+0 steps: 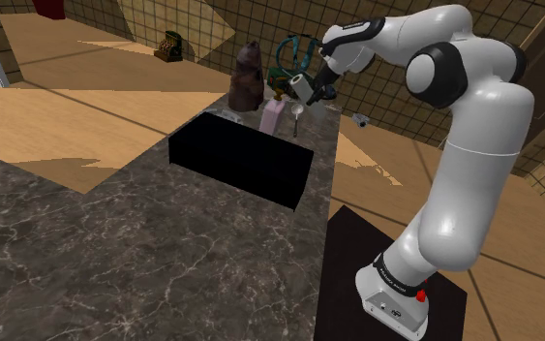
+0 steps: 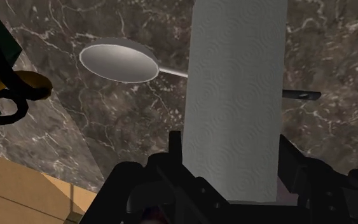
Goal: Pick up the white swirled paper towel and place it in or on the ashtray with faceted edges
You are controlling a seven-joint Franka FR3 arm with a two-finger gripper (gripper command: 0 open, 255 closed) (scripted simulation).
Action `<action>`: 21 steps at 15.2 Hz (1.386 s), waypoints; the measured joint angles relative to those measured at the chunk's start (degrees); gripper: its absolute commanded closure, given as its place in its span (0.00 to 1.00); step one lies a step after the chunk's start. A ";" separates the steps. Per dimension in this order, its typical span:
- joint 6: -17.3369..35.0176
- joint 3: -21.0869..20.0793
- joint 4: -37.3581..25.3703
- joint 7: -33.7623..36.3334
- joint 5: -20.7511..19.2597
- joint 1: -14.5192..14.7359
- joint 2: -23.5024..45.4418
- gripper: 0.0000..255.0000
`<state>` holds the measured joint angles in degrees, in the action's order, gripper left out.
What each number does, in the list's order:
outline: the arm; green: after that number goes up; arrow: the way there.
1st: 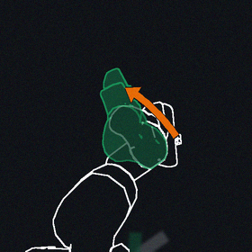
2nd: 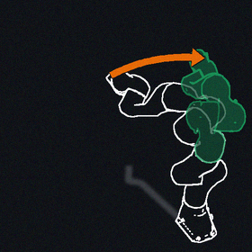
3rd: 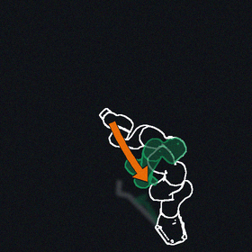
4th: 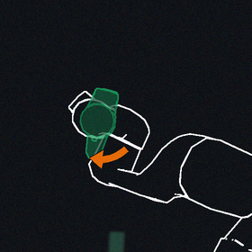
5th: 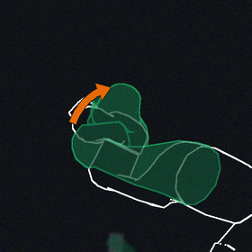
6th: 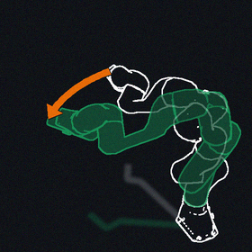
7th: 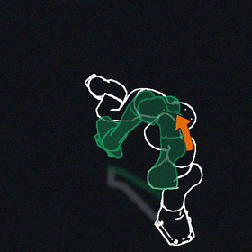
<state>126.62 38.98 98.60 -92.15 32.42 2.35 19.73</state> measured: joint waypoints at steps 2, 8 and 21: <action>-0.99 0.32 -0.59 0.57 -0.70 0.14 -0.61 1.00; 0.68 -0.52 -0.12 7.27 -3.21 5.29 -1.51 1.00; 4.10 -3.79 -7.78 24.37 -6.59 15.46 3.44 1.00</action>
<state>130.71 35.20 90.83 -67.78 25.83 17.81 23.16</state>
